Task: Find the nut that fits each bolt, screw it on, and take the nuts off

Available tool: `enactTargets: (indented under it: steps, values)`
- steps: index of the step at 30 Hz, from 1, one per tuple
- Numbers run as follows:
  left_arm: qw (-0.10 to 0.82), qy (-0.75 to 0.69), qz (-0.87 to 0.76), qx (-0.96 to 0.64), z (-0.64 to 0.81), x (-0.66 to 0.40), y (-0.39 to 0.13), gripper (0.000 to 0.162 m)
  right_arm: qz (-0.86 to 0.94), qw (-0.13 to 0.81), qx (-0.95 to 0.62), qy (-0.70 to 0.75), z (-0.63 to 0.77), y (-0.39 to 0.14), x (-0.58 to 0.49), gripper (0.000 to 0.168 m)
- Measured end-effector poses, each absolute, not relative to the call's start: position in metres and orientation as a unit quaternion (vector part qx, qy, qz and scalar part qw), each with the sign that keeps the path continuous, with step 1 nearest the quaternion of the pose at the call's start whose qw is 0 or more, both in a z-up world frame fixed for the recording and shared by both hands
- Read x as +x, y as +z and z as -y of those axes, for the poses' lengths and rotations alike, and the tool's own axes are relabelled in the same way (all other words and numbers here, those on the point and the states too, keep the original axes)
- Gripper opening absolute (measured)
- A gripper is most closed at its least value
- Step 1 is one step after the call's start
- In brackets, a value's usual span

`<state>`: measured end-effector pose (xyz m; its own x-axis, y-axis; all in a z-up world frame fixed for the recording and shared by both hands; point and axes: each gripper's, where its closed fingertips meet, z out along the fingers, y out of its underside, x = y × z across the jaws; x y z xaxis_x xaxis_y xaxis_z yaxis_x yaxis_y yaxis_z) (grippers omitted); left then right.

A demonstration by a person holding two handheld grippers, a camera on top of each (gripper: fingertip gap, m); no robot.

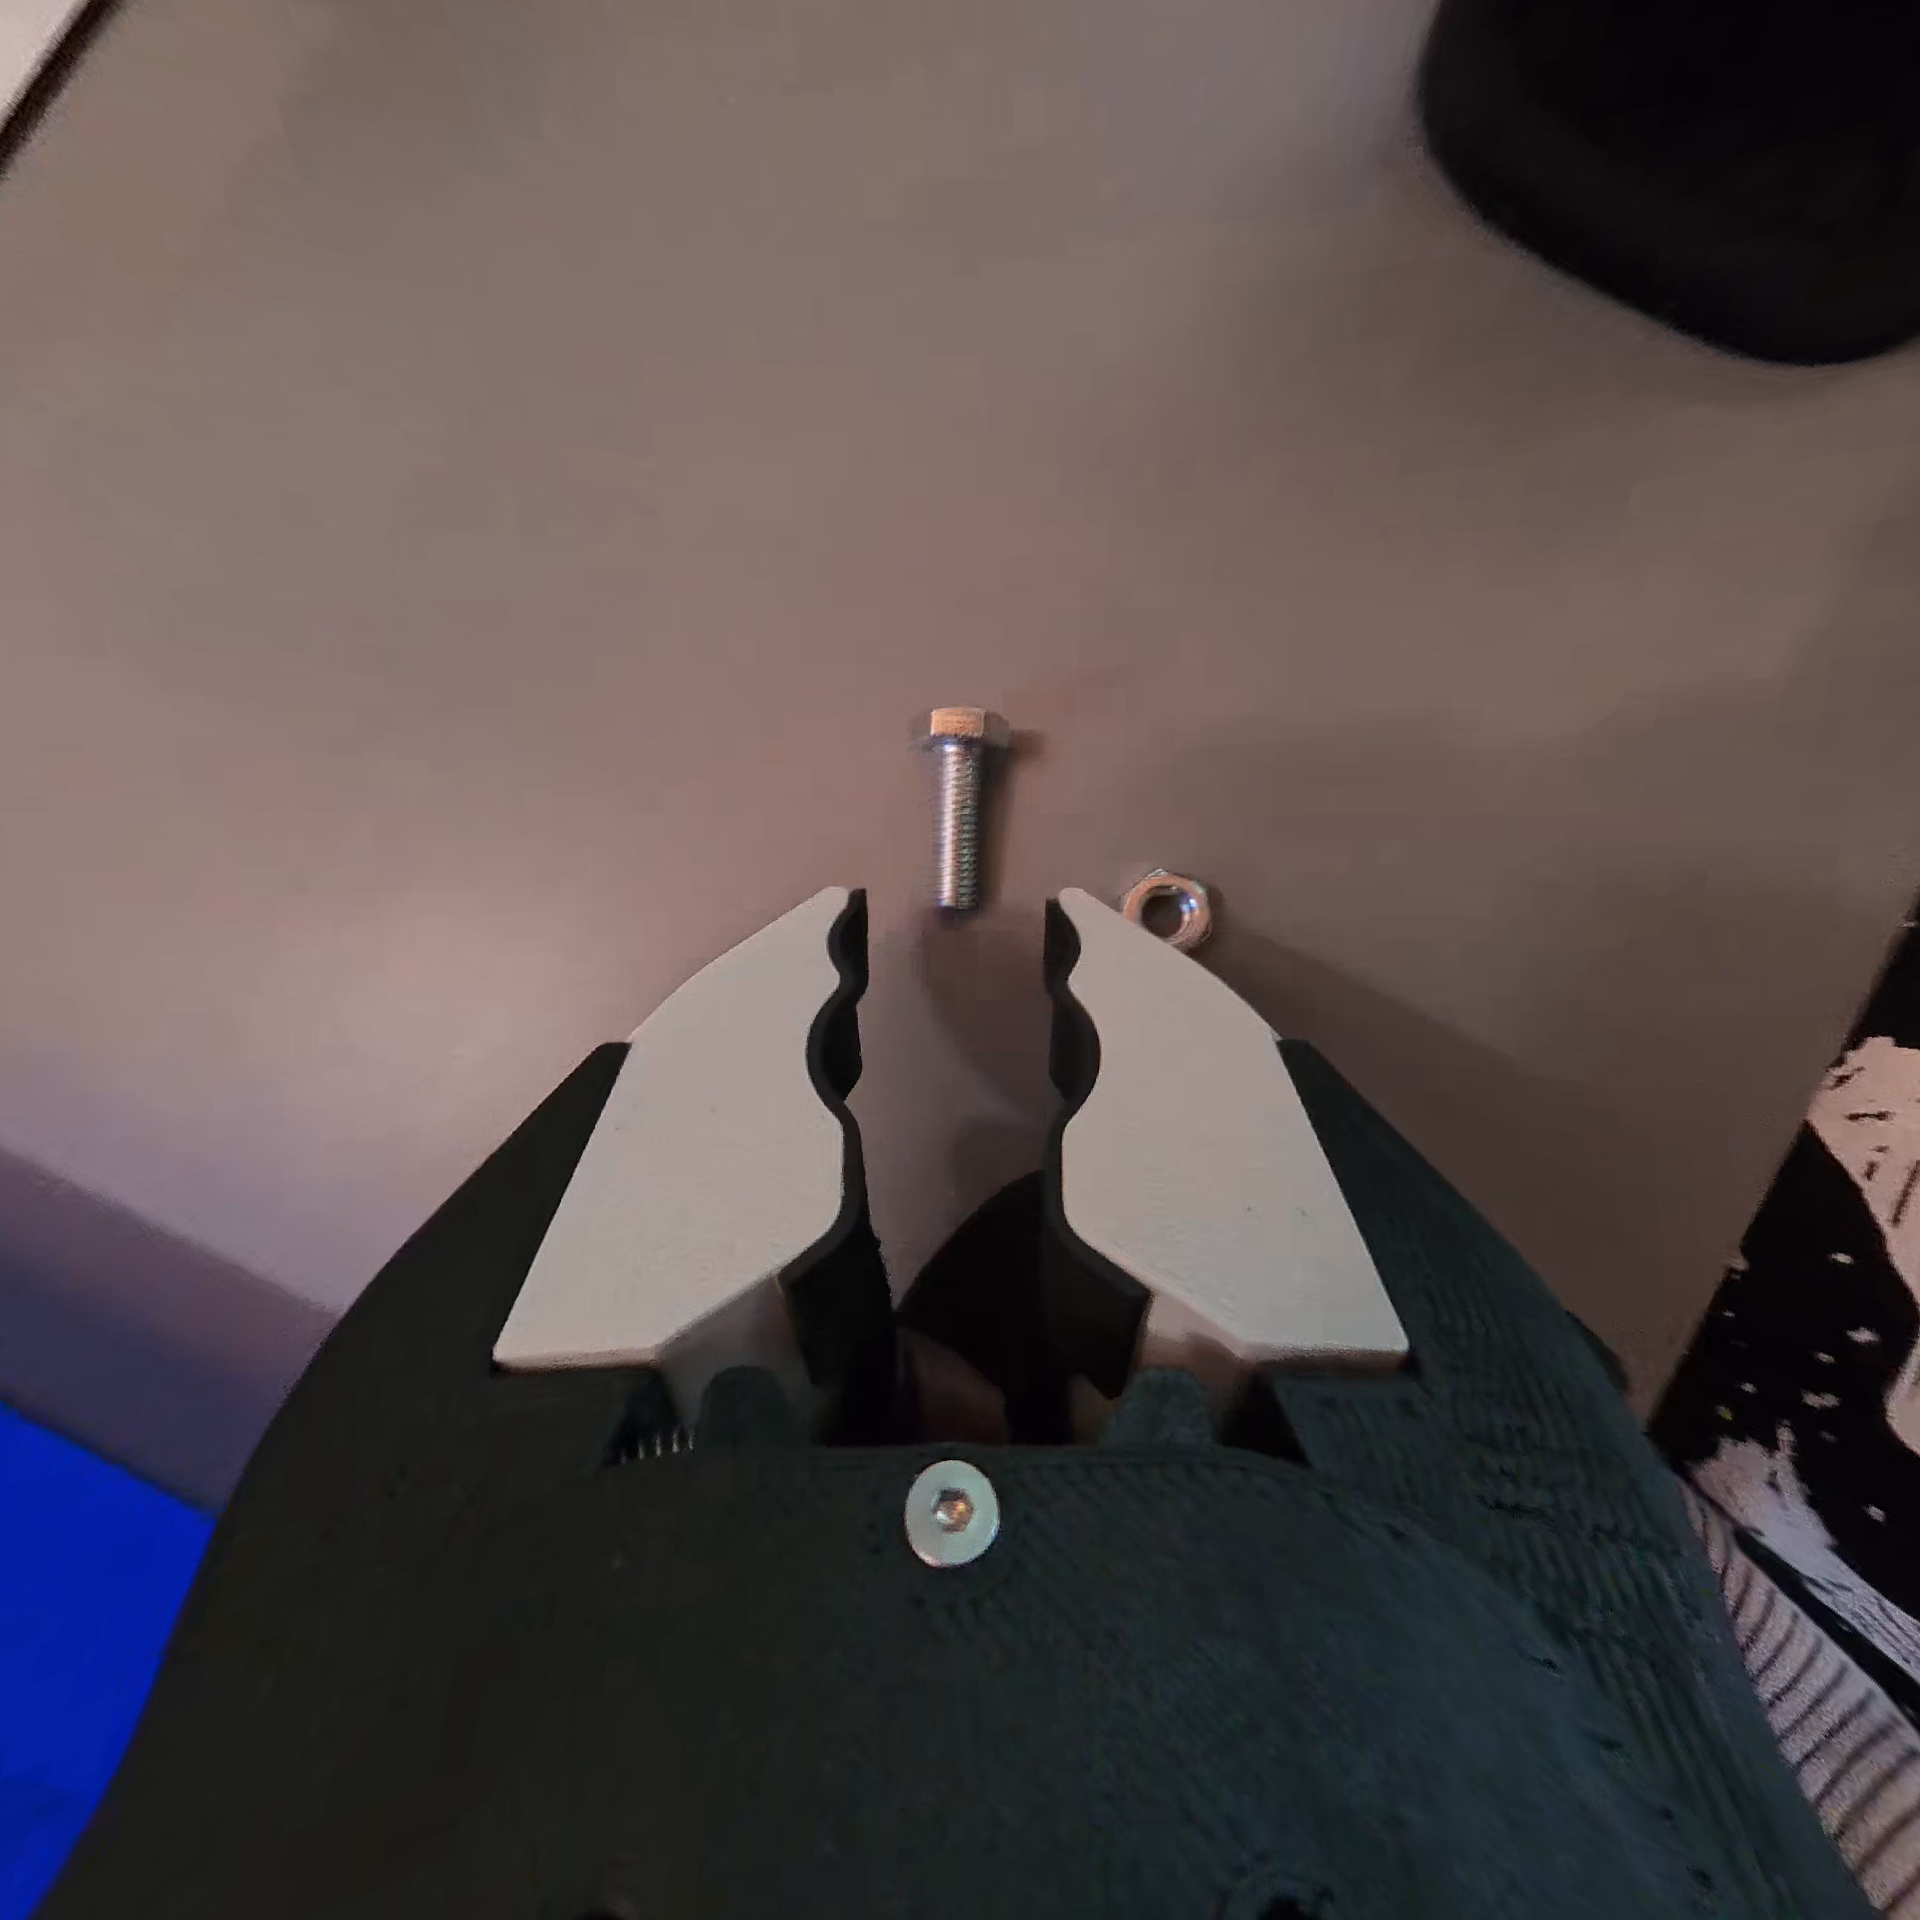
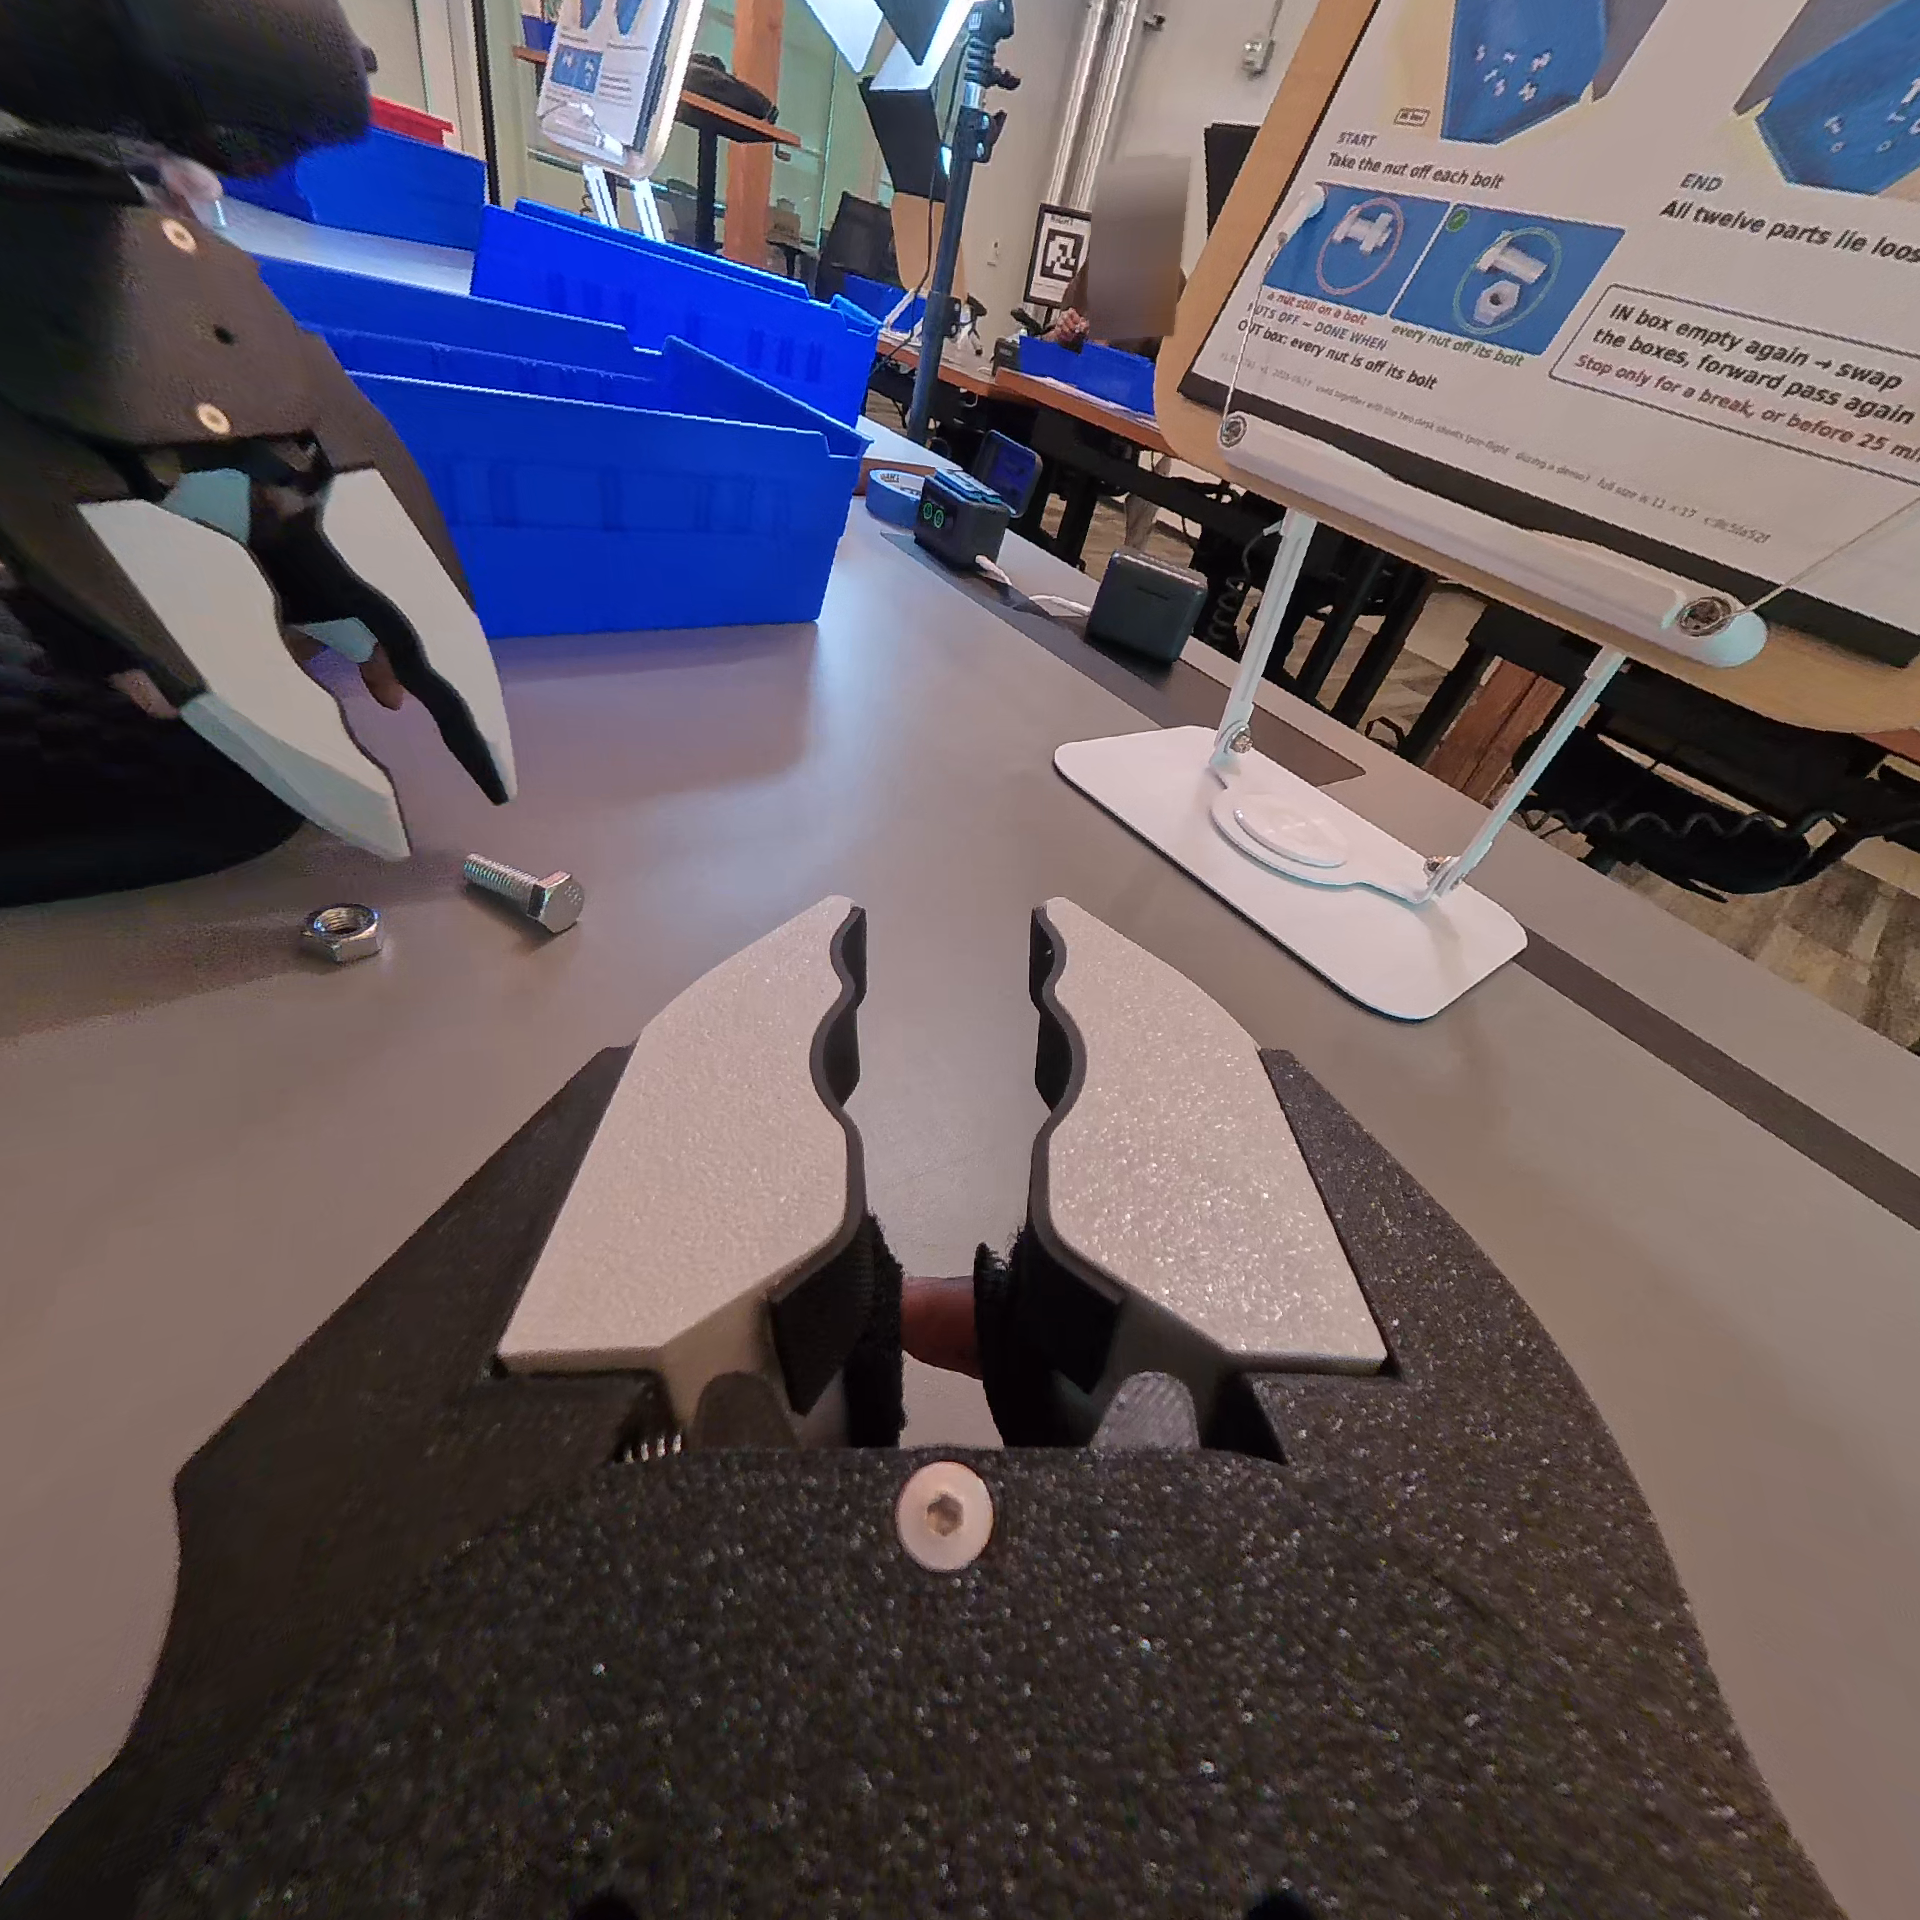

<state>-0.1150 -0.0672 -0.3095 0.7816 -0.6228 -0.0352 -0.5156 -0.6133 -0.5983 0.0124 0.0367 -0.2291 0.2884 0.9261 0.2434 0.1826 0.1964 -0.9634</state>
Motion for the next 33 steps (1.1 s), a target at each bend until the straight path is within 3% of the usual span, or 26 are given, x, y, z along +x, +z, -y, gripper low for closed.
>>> enactTargets:
  steps: [8, 13, 17, 23, 27, 30, 33]
  values:
    - [0.291, -0.105, -0.332, -0.891, 0.072, -0.114, -0.316, 0.03, 0.519, 0.577, -0.542, 0.323, -0.032, -0.231, 0.011, 0.03]
    - [0.285, -0.202, -0.363, -0.864, 0.097, -0.092, -0.309, 0.032, 0.532, 0.569, -0.545, 0.311, -0.031, -0.236, 0.008, 0.03]
    - [0.272, -0.176, -0.377, -0.868, 0.097, -0.088, -0.321, 0.033, 0.527, 0.572, -0.545, 0.313, -0.032, -0.235, 0.009, 0.03]
    - [0.263, -0.149, -0.395, -0.868, 0.093, -0.087, -0.326, 0.017, 0.525, 0.572, -0.545, 0.316, -0.032, -0.234, 0.009, 0.03]
    - [0.266, -0.154, -0.393, -0.866, 0.093, -0.087, -0.326, 0.016, 0.53, 0.569, -0.544, 0.315, -0.031, -0.235, 0.008, 0.03]
    - [0.266, -0.152, -0.393, -0.867, 0.093, -0.087, -0.326, 0.017, 0.531, 0.569, -0.543, 0.314, -0.031, -0.236, 0.008, 0.03]
    - [0.266, -0.147, -0.394, -0.867, 0.092, -0.088, -0.326, 0.029, 0.53, 0.569, -0.545, 0.315, -0.031, -0.236, 0.008, 0.03]
